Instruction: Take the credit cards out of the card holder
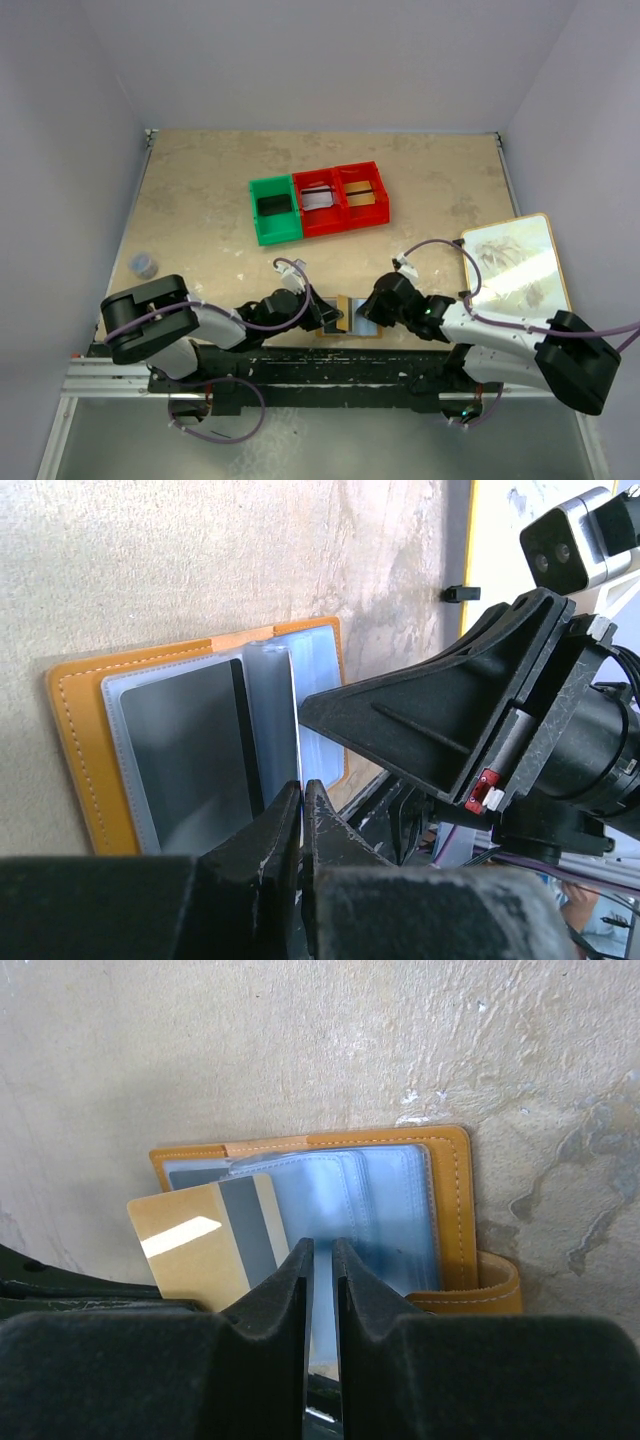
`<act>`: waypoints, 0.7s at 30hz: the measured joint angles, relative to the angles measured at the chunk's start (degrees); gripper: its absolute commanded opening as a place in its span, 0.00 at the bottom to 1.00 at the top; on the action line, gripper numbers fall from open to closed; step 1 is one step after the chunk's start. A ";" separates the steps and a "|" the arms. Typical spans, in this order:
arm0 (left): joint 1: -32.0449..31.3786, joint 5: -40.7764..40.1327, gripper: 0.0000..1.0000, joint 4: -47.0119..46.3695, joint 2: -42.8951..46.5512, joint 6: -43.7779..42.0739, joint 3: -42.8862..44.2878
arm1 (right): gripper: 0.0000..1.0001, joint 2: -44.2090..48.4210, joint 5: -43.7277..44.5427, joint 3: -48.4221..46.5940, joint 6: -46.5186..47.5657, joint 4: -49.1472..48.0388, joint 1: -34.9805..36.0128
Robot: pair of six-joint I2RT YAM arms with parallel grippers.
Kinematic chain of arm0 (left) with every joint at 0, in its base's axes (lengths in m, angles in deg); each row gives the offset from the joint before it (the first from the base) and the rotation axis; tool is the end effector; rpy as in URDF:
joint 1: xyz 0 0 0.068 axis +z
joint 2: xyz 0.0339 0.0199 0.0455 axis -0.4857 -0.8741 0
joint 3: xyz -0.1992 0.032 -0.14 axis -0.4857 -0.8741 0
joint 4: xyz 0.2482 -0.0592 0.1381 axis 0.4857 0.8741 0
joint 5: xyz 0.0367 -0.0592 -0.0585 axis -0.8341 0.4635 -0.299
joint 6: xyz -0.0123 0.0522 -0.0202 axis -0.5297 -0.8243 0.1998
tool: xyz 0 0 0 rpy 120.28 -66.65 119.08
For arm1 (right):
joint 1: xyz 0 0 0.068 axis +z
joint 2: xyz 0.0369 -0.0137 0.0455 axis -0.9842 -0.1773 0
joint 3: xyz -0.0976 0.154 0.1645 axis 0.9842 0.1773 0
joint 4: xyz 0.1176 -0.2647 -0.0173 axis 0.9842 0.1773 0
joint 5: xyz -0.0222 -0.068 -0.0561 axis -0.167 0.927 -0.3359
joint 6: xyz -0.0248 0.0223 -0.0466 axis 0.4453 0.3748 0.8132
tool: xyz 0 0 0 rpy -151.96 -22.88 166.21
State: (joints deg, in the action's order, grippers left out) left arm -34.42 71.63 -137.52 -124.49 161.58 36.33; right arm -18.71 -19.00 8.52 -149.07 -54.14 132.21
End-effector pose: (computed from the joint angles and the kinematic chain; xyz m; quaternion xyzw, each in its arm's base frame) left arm 0.1214 -0.2333 0.0629 -0.1083 0.8273 -0.4959 0.2408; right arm 0.1512 0.1836 0.1011 0.1932 0.8944 0.3054 0.2635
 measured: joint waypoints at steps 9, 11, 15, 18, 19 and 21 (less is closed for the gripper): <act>0.00 -0.96 0.00 3.15 1.86 -1.38 -1.16 | 0.20 -0.04 -0.39 -1.31 2.40 1.31 0.00; 0.00 -0.96 0.00 3.32 1.75 -1.44 -1.09 | 0.20 0.26 -0.39 -2.05 3.43 2.32 0.00; 0.00 -0.98 0.00 3.32 1.73 -1.42 -1.09 | 0.21 2.95 -0.96 -2.69 5.68 1.68 0.00; 0.00 -0.98 0.00 3.28 1.73 -1.42 -1.09 | 0.19 3.37 -2.03 -2.69 6.88 -1.11 0.00; 0.00 -0.98 0.00 3.26 1.73 -1.44 -1.09 | 0.18 2.75 -2.40 -2.73 6.95 -1.68 0.00; 0.00 -0.96 0.04 3.06 1.68 -1.44 -1.09 | 0.17 0.63 -3.39 -2.89 6.84 -1.88 0.00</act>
State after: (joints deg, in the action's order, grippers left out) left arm -34.42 70.67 -134.46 -122.81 160.14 35.24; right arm -18.07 -22.39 5.64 -142.23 -56.02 132.21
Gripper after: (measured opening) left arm 0.003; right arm 0.191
